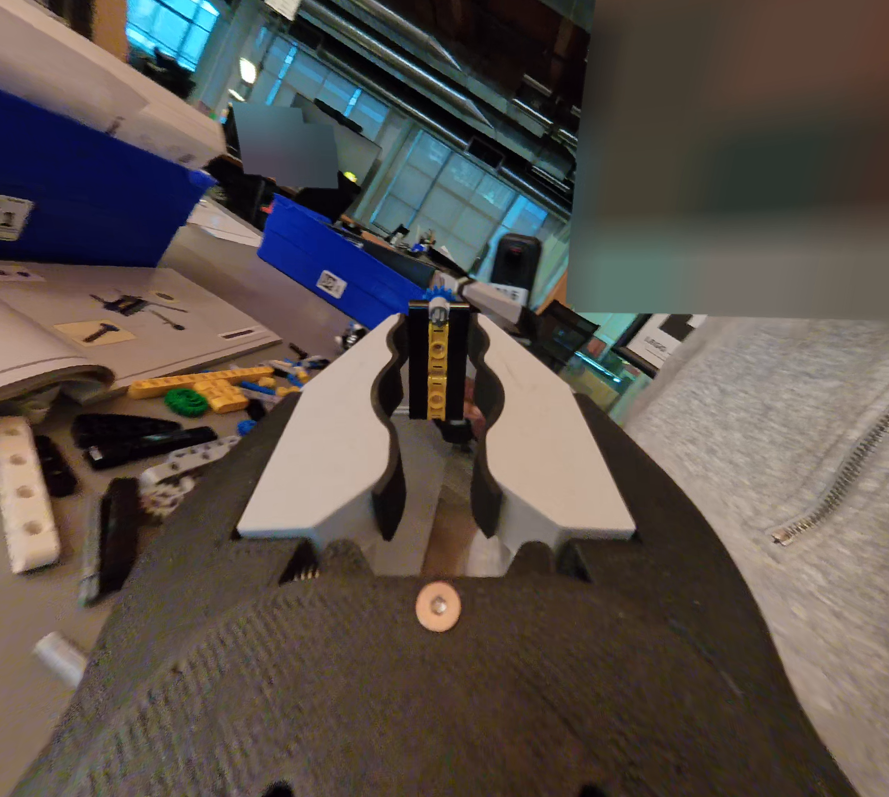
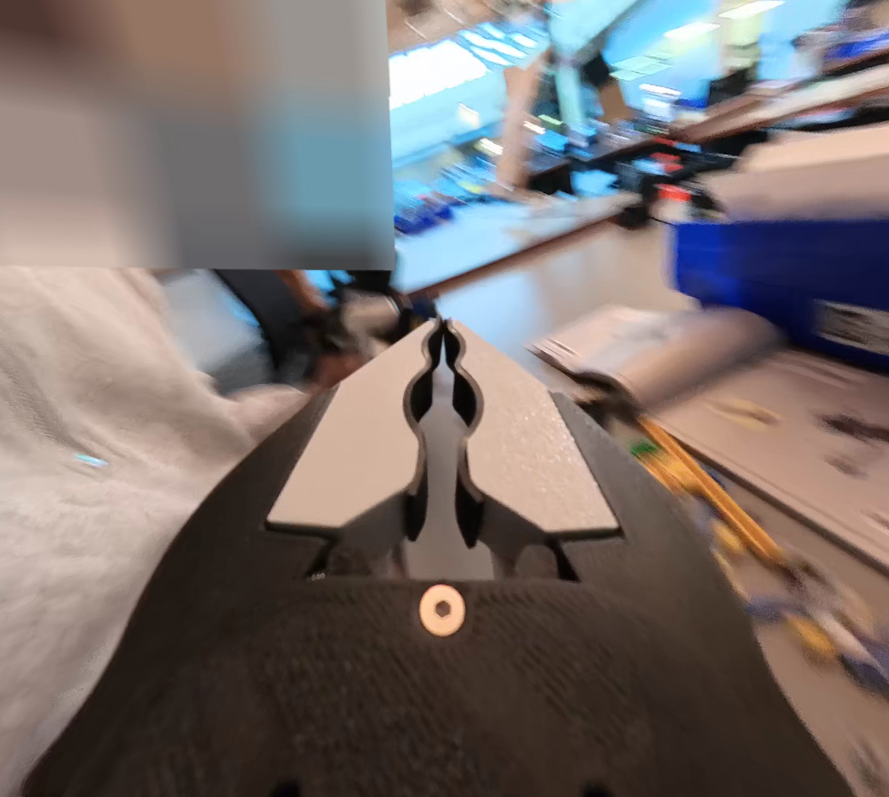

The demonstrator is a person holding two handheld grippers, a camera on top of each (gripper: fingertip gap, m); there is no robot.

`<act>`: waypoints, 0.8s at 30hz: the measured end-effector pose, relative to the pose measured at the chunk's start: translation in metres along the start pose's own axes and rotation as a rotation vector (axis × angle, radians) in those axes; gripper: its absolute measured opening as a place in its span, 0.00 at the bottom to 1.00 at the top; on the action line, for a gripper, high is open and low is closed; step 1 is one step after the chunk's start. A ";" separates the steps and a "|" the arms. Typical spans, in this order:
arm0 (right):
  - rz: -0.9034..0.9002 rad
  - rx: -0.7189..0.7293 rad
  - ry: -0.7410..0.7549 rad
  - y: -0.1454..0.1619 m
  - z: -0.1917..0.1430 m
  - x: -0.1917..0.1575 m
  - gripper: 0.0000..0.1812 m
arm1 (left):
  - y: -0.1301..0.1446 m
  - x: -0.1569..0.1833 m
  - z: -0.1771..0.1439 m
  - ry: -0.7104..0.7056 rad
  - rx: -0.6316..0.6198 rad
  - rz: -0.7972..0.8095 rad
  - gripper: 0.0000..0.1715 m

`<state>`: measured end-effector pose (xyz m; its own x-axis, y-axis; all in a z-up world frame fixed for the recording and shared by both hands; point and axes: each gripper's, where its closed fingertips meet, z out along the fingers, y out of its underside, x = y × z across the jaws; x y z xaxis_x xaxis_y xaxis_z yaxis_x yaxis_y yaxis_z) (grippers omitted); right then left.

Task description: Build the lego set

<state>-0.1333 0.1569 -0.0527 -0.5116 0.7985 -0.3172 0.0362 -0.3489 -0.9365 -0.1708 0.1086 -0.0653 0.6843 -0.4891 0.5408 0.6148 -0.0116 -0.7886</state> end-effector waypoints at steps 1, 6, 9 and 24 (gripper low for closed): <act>-0.054 -0.046 0.072 0.010 -0.003 0.007 0.00 | -0.001 -0.005 -0.001 -0.034 0.005 0.013 0.14; -0.332 -0.226 0.273 0.042 0.002 0.023 0.15 | -0.008 -0.016 -0.004 -0.091 0.058 0.029 0.14; -0.359 -0.249 0.243 0.049 0.010 0.016 0.16 | -0.008 -0.021 -0.005 -0.118 0.069 0.034 0.14; -0.387 -0.226 0.328 0.043 -0.001 0.028 0.14 | -0.019 -0.029 0.020 -0.147 0.129 0.004 0.13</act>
<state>-0.1455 0.1648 -0.1019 -0.2315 0.9710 0.0603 0.1006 0.0855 -0.9912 -0.1944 0.1408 -0.0599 0.7310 -0.3564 0.5819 0.6506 0.1067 -0.7519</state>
